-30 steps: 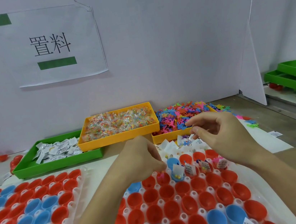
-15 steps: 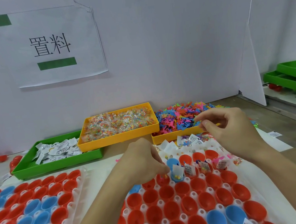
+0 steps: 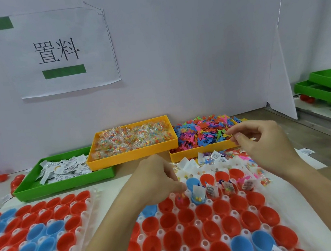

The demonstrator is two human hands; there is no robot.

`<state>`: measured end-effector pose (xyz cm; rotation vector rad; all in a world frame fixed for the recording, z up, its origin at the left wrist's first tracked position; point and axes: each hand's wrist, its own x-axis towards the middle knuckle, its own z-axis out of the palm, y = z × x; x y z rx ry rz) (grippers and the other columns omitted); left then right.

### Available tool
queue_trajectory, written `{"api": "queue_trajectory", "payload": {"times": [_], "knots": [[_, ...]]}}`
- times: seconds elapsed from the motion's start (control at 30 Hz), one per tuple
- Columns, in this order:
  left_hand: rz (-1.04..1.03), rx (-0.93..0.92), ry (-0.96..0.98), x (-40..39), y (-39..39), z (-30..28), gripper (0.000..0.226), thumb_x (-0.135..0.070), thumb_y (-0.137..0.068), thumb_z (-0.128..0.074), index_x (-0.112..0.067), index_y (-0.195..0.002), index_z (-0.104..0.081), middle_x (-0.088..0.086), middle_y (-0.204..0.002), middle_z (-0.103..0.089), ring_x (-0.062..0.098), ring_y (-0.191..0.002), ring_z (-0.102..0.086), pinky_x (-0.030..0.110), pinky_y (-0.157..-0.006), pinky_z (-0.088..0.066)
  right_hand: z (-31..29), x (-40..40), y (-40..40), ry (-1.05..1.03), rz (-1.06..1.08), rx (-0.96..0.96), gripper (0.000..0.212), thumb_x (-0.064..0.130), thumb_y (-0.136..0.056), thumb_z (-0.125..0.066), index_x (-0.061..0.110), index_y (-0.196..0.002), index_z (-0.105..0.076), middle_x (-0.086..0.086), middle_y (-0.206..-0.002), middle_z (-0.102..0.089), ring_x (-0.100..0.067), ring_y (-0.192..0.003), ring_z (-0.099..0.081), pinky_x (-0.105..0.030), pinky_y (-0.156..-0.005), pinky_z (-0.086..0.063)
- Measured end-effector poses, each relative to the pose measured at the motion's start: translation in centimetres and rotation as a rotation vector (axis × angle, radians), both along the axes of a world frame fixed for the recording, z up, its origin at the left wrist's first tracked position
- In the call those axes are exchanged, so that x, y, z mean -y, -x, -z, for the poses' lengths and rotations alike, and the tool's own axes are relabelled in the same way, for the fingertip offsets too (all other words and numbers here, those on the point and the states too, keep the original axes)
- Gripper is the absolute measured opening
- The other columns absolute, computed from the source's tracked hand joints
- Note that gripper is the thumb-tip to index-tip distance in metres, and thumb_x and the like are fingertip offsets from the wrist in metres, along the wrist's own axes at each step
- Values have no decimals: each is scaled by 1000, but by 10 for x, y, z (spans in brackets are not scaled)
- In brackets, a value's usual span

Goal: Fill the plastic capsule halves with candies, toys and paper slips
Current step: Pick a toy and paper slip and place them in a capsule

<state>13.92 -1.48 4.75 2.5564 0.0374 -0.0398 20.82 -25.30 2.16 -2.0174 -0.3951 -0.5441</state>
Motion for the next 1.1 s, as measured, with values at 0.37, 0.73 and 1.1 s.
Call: {"api": "queue_trajectory", "payload": {"times": [0.37,0.73,1.1], "knots": [[-2,-21,20,4,1,0,25,-35,-75,-84,-19,-62,-71,-10,-58,-63,-1,-50,-53,13,-44,-37,1,2,-2,22,23,-1,29,4,-93,-62,29,-86,-74,14,-77,-72,2,-77,-67,-6,-62,-47],[-7,-23,-49,9,1,3,28,-29,-76,-84,-20,-57,-66,-6,-62,-64,8,-57,-56,18,-48,-39,0,8,-6,12,57,19,26,3,-93,-62,24,-87,-76,13,-80,-73,3,-78,-66,-4,-63,-47],[11,-19,-78,10,-1,6,27,-20,-77,-81,-21,-58,-62,-1,-68,-67,13,-61,-59,20,-51,-41,3,11,-9,24,68,25,25,6,-94,-61,27,-89,-75,15,-81,-72,5,-79,-66,-5,-61,-46]]}}
